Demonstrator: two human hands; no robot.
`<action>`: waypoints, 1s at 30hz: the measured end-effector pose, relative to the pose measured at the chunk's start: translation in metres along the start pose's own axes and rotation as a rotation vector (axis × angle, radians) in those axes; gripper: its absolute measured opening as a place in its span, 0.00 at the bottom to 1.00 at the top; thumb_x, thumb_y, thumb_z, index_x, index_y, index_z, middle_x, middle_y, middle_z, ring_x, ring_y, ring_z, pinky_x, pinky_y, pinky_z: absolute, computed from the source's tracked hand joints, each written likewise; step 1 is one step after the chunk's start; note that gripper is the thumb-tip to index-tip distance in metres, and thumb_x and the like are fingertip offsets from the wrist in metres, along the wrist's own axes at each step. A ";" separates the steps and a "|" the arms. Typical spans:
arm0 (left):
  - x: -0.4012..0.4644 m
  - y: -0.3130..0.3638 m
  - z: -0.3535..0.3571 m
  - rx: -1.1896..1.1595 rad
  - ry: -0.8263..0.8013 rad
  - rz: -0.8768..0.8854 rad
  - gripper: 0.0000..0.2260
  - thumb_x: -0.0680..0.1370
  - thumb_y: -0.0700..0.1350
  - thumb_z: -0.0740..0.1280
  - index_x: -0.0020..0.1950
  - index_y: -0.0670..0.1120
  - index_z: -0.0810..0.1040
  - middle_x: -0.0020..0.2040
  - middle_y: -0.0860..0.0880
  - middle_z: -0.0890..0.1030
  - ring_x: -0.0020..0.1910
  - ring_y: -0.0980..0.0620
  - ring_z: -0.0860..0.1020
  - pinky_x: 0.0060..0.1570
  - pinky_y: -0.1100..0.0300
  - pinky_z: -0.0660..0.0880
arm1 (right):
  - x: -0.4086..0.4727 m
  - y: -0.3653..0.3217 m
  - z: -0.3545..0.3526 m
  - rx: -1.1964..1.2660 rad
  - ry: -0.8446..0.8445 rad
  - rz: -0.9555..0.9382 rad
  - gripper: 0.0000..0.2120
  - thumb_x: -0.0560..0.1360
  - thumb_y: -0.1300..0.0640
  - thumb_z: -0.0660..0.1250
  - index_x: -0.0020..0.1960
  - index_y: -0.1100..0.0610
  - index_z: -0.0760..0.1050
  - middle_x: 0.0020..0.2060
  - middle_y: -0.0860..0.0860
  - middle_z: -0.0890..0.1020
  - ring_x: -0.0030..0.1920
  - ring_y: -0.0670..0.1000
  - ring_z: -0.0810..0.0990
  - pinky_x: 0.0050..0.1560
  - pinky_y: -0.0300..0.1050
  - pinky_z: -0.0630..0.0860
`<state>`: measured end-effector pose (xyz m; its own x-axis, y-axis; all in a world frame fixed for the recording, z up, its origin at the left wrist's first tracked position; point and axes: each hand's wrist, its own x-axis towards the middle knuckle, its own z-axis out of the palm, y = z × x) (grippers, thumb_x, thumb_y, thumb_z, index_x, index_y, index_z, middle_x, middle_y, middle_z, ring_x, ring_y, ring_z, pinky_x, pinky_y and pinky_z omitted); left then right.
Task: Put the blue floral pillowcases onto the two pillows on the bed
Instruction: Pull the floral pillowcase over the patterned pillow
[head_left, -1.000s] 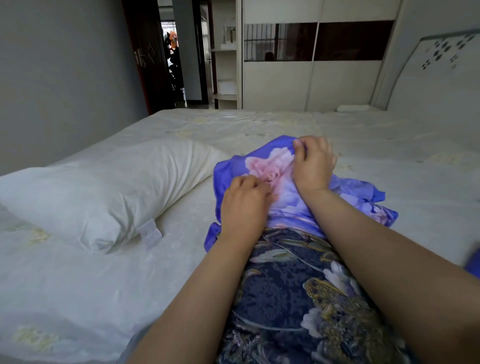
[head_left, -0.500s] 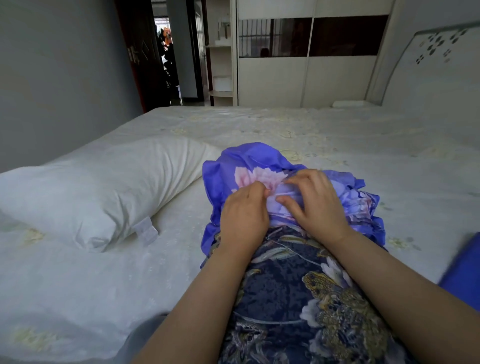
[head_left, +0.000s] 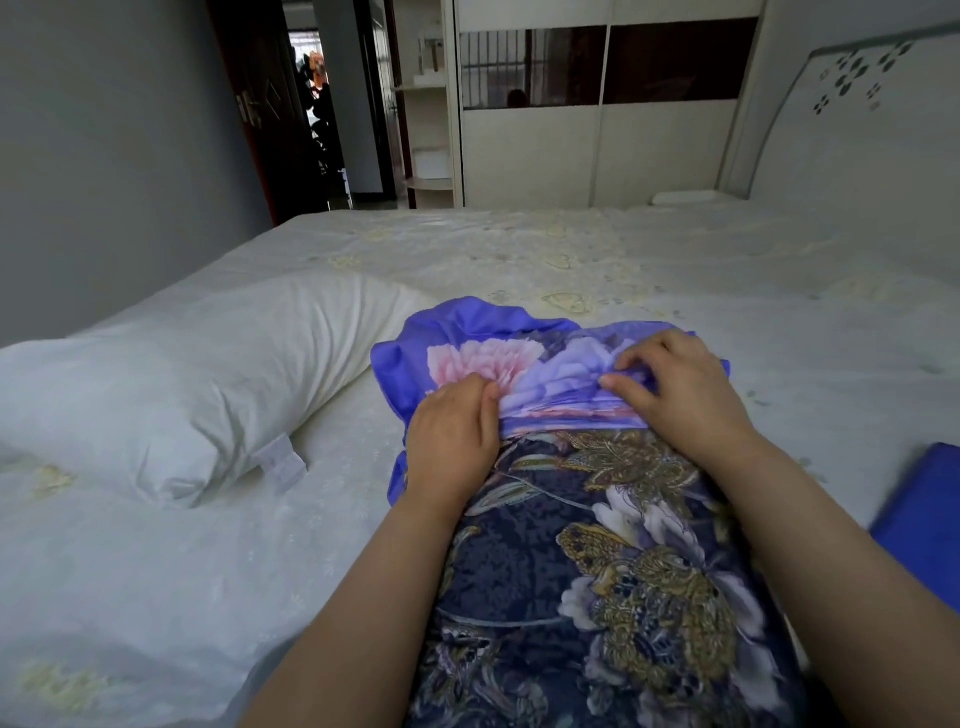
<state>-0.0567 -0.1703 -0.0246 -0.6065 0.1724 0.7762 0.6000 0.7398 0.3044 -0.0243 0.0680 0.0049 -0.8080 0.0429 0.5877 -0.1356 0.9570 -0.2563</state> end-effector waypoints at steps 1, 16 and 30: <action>0.000 -0.001 -0.001 0.033 -0.014 -0.053 0.16 0.80 0.50 0.52 0.39 0.44 0.71 0.31 0.44 0.77 0.31 0.42 0.74 0.32 0.59 0.59 | -0.003 0.010 0.001 0.011 0.001 0.018 0.12 0.72 0.46 0.69 0.49 0.54 0.80 0.47 0.52 0.76 0.52 0.56 0.73 0.55 0.49 0.69; 0.139 -0.005 0.013 0.351 -0.676 0.051 0.17 0.79 0.57 0.58 0.61 0.49 0.76 0.61 0.44 0.75 0.60 0.42 0.71 0.58 0.52 0.69 | -0.037 -0.040 0.019 0.341 0.351 -0.075 0.16 0.80 0.52 0.51 0.43 0.60 0.71 0.32 0.51 0.74 0.30 0.51 0.72 0.32 0.39 0.60; 0.111 -0.034 0.045 -0.090 -0.590 -0.319 0.10 0.80 0.46 0.61 0.40 0.45 0.68 0.38 0.45 0.72 0.41 0.46 0.70 0.41 0.58 0.63 | -0.022 0.015 -0.001 0.082 0.145 -0.227 0.16 0.79 0.52 0.53 0.41 0.60 0.73 0.34 0.55 0.75 0.37 0.54 0.72 0.37 0.41 0.61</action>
<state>-0.1680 -0.1467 0.0261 -0.9289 0.2997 0.2173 0.3702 0.7609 0.5329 -0.0081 0.0814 -0.0104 -0.6617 -0.1235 0.7395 -0.3541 0.9209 -0.1630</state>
